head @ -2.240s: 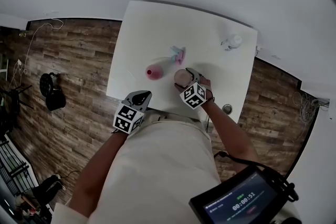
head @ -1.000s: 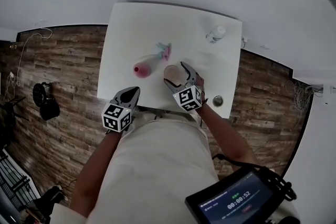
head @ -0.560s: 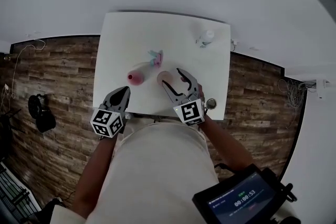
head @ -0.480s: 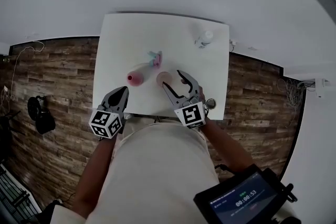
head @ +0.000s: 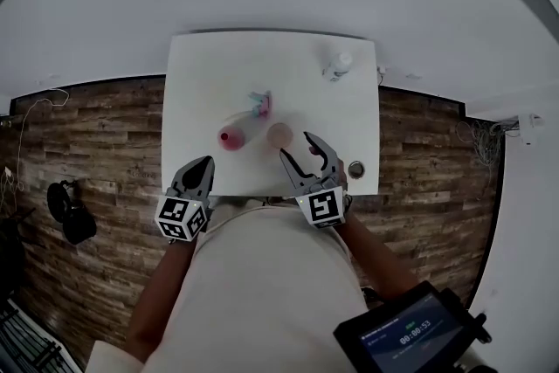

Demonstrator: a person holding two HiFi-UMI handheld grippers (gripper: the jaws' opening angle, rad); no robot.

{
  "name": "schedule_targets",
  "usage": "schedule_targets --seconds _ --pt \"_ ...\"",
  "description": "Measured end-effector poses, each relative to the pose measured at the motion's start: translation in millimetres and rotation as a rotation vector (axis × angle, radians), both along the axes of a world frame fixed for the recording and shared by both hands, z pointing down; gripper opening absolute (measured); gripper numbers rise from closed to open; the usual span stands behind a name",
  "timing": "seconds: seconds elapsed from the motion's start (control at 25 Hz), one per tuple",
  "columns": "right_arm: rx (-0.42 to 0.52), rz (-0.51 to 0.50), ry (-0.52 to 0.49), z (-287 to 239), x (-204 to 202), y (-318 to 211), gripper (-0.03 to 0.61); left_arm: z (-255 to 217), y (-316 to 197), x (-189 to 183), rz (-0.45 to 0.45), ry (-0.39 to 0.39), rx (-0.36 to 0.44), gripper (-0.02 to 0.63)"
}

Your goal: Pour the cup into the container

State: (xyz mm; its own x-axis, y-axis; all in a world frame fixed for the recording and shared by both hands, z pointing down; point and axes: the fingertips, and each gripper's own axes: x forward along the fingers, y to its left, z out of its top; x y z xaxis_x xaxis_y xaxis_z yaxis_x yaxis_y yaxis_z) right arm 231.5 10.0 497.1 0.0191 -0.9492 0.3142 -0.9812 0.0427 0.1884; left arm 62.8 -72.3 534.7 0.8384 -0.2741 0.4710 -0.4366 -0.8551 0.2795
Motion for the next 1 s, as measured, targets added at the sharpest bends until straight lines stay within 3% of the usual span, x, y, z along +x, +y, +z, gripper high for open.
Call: schedule_targets --seconds 0.36,0.68,1.0 --pt "0.006 0.184 -0.03 -16 -19 -11 0.255 -13 -15 -17 0.128 0.029 -0.019 0.009" --pt "-0.025 0.249 0.036 -21 -42 -23 0.254 -22 -37 -39 0.185 0.08 -0.049 0.009" --pt "0.018 0.312 0.062 -33 -61 -30 0.254 -18 -34 -65 0.249 0.102 -0.074 0.009"
